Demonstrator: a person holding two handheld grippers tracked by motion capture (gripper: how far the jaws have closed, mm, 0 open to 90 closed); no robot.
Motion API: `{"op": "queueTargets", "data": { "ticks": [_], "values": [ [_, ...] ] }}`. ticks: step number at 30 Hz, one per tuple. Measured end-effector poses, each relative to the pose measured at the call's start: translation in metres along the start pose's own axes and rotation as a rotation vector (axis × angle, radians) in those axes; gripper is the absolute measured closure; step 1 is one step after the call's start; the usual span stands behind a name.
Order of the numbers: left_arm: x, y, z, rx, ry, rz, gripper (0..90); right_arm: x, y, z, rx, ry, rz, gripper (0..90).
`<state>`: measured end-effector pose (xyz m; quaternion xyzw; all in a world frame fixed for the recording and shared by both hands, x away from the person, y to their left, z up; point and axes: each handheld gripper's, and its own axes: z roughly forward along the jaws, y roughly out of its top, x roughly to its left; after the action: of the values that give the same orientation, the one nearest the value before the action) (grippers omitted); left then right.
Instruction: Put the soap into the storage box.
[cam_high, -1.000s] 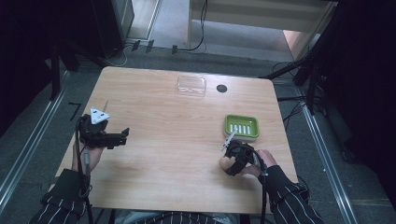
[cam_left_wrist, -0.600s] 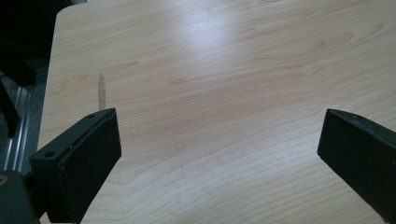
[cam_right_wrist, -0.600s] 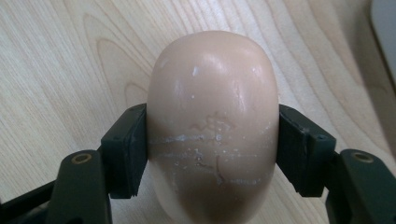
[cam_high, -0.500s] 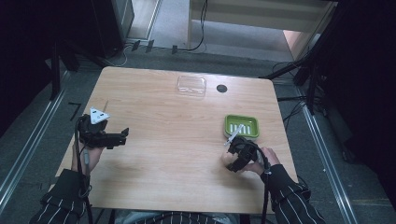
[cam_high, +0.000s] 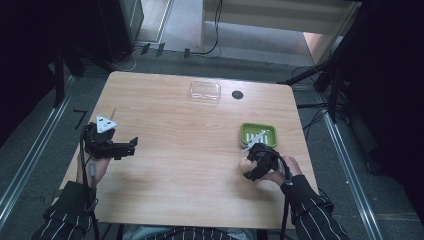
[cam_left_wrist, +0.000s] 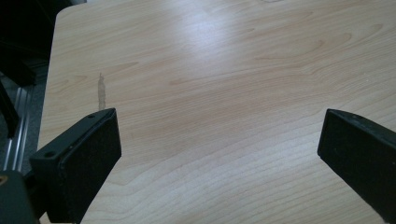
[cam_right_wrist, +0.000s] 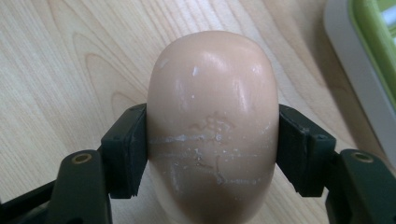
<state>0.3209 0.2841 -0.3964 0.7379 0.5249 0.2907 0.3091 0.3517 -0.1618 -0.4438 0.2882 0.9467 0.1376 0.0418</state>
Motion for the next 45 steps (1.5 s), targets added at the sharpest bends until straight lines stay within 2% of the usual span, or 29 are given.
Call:
{"op": "queueTargets", "data": {
  "ticks": [3,19,27,33,38,45],
  "values": [
    [0.0,0.0,0.0,-0.002,0.0,-0.001,0.0,-0.001,-0.001,-0.003,-0.004,-0.005,0.013,34.0],
    [0.0,0.0,0.0,-0.001,0.001,0.002,0.0,-0.016,-0.001,-0.011,-0.072,-0.032,-0.007,33.9],
    [-0.001,0.0,0.001,0.005,0.001,0.009,0.0,-0.016,-0.001,-0.017,-0.114,-0.048,-0.016,33.9],
    [-0.001,0.0,0.001,0.002,0.0,0.007,0.1,-0.022,0.002,-0.019,-0.134,-0.062,-0.02,34.0],
    [0.0,0.0,0.001,0.007,0.001,0.01,0.0,-0.026,0.002,-0.021,-0.145,-0.06,-0.003,34.0],
    [-0.002,0.0,0.001,0.004,0.0,0.008,0.1,-0.027,0.002,-0.026,-0.158,-0.063,-0.005,34.0]
  ]
}}
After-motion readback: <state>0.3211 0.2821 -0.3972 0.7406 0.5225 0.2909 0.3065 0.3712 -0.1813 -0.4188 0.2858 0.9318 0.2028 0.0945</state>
